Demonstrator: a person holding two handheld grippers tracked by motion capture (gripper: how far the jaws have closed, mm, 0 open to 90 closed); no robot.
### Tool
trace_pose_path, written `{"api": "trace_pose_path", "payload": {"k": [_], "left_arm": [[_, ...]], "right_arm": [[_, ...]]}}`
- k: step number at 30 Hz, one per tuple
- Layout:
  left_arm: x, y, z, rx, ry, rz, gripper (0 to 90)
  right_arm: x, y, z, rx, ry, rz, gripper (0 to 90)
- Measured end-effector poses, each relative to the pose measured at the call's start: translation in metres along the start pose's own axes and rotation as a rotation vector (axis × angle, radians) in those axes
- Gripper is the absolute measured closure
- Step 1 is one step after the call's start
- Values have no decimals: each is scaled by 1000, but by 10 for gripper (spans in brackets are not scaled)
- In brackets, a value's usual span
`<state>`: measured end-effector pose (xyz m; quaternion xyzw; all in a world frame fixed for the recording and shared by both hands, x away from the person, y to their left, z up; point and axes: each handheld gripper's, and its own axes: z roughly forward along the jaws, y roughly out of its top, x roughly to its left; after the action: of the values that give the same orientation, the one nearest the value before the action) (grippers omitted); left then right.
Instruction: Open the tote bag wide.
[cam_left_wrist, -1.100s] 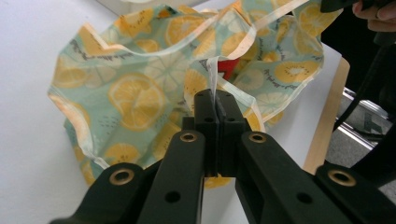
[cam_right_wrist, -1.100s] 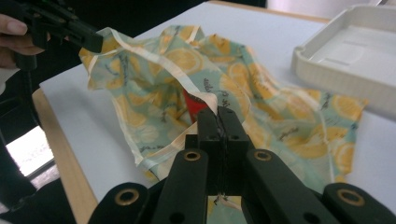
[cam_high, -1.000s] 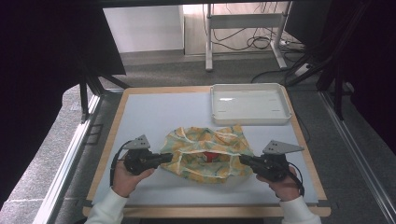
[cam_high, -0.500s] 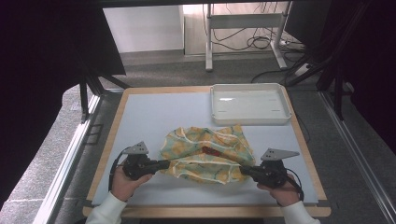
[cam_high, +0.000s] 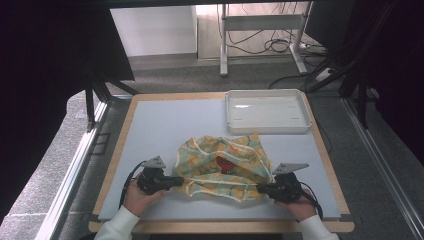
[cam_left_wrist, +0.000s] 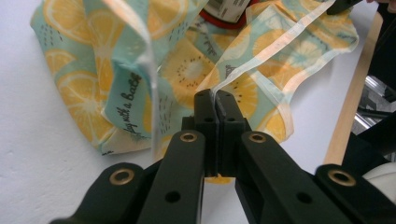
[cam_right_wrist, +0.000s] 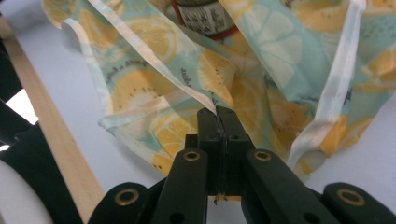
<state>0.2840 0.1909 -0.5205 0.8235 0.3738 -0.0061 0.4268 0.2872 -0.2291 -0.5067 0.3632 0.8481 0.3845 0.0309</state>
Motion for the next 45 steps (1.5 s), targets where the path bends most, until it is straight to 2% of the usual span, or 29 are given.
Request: {"api": "trace_pose_path", "payload": {"k": [7, 10, 14, 16, 19, 21, 23, 26, 31, 35, 37, 38, 41, 45], "left_arm": [[0, -1, 6, 17, 14, 9, 882], [1, -1, 3, -6, 27, 10, 846], [0, 0, -7, -54, 33, -13, 635], [0, 0, -14, -89, 55, -18, 521], [1, 0, -26, -139, 40, -30, 376], [2, 1, -32, -164, 41, -35, 324], [1, 2, -39, -188, 56, -36, 297], [-1, 6, -43, -206, 71, -34, 297], [-7, 17, -39, -184, 112, -4, 332], [-12, 33, -35, -178, 111, 31, 398], [-14, 42, -35, -188, 115, 41, 430], [-15, 48, -35, -198, 118, 45, 454], [-17, 64, -36, -215, 117, 56, 618], [-20, 86, -33, -226, 88, 71, 799]], "right_arm": [[-1, 0, 1, 1, -22, 0, 885], [0, 1, -3, -28, -19, -8, 839], [2, 2, -8, -70, -13, -33, 613], [4, 2, -12, -103, -27, -40, 505], [7, 5, -22, -170, -27, -30, 410], [8, 7, -28, -209, -32, -28, 352], [11, 9, -33, -237, -69, -18, 328], [14, 15, -40, -273, -90, -23, 324], [23, 33, -42, -272, -110, -75, 339], [26, 53, -37, -276, -119, -100, 386], [25, 63, -35, -292, -118, -96, 420], [24, 67, -34, -299, -116, -91, 437], [20, 84, -31, -325, -125, -59, 507], [19, 96, -26, -332, -125, -47, 610]]}}
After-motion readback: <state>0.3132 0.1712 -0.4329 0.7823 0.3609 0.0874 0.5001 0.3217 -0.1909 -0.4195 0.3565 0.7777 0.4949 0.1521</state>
